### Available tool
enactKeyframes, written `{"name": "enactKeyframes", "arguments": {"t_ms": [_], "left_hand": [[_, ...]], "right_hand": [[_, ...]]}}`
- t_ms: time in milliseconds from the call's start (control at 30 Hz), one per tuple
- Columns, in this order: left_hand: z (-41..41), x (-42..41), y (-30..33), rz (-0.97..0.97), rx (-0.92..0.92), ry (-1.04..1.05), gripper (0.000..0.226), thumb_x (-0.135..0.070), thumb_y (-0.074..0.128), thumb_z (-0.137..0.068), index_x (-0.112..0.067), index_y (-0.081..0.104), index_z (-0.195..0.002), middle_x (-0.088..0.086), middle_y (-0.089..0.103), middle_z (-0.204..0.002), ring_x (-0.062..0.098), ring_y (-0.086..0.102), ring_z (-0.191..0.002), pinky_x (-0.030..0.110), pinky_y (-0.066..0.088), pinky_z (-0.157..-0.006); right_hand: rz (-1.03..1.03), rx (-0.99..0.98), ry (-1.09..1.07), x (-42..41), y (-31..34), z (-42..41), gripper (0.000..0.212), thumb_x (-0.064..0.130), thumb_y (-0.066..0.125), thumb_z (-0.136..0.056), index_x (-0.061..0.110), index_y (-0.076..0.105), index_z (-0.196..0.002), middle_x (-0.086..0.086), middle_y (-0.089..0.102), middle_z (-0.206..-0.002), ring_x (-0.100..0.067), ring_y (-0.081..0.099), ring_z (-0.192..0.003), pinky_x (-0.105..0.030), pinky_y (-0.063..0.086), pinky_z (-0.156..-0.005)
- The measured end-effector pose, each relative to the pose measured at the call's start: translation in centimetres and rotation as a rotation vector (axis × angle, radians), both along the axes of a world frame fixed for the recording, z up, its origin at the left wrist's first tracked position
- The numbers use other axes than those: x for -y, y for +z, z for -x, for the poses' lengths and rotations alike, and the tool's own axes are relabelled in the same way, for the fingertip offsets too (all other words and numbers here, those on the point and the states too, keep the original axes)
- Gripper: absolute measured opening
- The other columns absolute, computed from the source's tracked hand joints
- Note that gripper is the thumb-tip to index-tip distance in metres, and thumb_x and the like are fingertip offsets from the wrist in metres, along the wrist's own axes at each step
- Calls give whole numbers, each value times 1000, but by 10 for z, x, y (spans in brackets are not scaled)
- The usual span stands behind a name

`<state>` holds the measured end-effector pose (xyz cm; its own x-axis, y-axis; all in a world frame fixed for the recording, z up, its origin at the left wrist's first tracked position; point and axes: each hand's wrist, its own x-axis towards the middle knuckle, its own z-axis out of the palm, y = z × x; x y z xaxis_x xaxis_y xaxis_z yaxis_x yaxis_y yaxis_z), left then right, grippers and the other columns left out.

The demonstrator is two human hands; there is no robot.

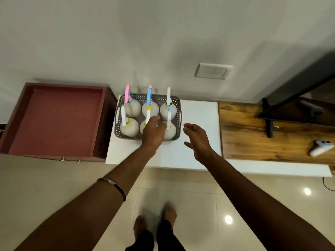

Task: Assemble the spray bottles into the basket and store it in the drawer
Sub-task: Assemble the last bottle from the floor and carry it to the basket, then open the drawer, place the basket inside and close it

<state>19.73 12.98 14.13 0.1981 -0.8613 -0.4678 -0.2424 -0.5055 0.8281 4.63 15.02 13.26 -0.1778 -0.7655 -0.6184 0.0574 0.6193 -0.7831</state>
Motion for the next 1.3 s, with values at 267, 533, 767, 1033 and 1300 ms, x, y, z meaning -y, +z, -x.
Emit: {"name": "enactKeyframes", "arguments": {"t_ms": [267, 533, 767, 1033, 1300], "left_hand": [[-53, -94, -23, -81, -21, 40, 36, -25, 52, -93, -16, 57, -127, 5, 64, -123, 22, 60, -108, 25, 44, -82], [-111, -214, -57, -186, -26, 55, 33, -24, 51, -92, -12, 59, -122, 11, 63, -123, 27, 60, -104, 30, 46, -80], [-121, -274, -107, -306, 30, 80, 34, -25, 52, -92, -18, 57, -125, 1, 63, -118, 17, 55, -96, 27, 41, -76], [-96, -264, -195, -352, -199, 188, 27, -28, 59, -92, -16, 60, -116, 3, 60, -109, 22, 58, -104, 34, 47, -87], [-64, -215, -339, -425, -507, 297, 41, -44, 52, -95, -17, 54, -126, 6, 55, -121, 23, 55, -113, 41, 45, -100]], "right_hand": [[-46, -37, -68, -102, -20, -28, 24, 23, 59, -94, 22, 64, -118, 10, 62, -106, -2, 56, -100, -46, 53, -96], [-57, -30, -103, -211, -36, -71, 30, 23, 59, -96, 16, 60, -126, 8, 60, -110, -6, 56, -100, -46, 52, -94], [-160, -52, -99, -264, -84, -79, 31, 21, 60, -96, 16, 61, -126, 2, 60, -120, -4, 55, -101, -50, 51, -98], [-164, -14, -161, -253, -177, -79, 33, 24, 63, -94, 17, 59, -127, 5, 58, -116, -2, 53, -96, -46, 52, -95], [-171, 166, -413, -214, -329, -68, 33, 30, 62, -94, 18, 59, -124, -7, 54, -135, -27, 47, -130, -51, 50, -95]]}}
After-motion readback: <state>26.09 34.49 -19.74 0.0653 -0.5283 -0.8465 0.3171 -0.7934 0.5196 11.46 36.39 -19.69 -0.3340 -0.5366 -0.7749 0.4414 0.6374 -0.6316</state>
